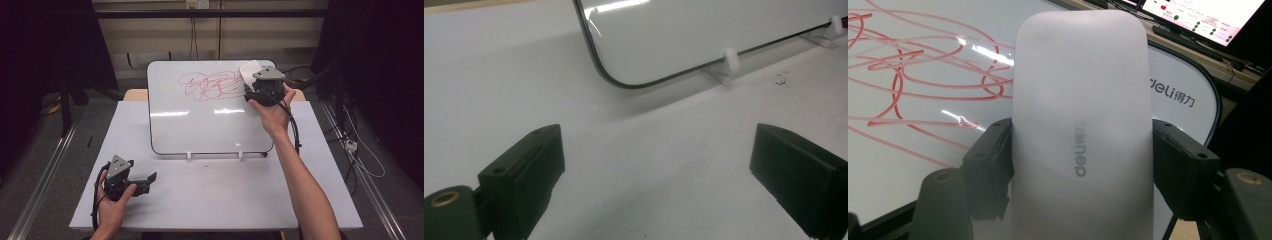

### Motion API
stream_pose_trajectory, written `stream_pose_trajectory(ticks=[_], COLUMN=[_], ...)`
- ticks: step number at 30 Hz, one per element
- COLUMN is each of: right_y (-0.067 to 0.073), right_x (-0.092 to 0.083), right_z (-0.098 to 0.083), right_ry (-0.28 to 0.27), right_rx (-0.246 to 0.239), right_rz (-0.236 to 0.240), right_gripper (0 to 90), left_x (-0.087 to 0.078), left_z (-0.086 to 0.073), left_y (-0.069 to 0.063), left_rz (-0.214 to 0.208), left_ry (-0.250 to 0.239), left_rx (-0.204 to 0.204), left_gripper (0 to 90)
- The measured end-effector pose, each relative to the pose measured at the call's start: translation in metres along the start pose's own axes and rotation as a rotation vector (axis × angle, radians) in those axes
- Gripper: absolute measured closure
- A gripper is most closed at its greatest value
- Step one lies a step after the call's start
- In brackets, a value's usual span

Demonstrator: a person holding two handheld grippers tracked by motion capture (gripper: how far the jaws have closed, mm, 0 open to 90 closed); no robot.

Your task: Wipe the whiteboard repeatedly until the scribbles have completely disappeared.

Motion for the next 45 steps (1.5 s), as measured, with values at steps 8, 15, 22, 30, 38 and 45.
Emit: stream_pose_trajectory(ticks=[8,15,22,30,38,45], right_y=[0.01,0.017,0.024,0.043,0.062,0.077], right_x=[0.0,0.001,0.001,0.0,0.0,0.0], right_z=[-0.002,-0.003,-0.005,-0.008,-0.01,-0.011], right_ry=[0.001,0.0,-0.002,-0.004,-0.007,-0.007], right_rx=[-0.014,-0.021,-0.024,-0.064,-0.098,-0.122], right_rz=[0.011,0.02,0.034,0.064,0.09,0.107], right_gripper=[31.6,31.6,31.6,31.6,31.6,31.6], left_x=[-0.001,-0.001,-0.001,0.0,0.001,0.001], left_z=[0.0,0.0,0.0,0.0,0.0,0.0], left_y=[0.001,0.0,0.0,0.0,-0.001,-0.001], left_rz=[0.001,0.001,0.002,0.002,0.0,0.0], left_ry=[0.003,0.004,0.005,0.005,0.007,0.006], left_rx=[0.001,0.006,0.009,0.012,0.009,0.009], left_gripper=[7.3,7.3,7.3,7.3,7.3,7.4])
Point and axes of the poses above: each handheld gripper's, and its own axes: x roughly forward along the jaws, z roughly out of its top, y roughly to its left, the point moved 8 cm from there along x, roughly forward along the jaws
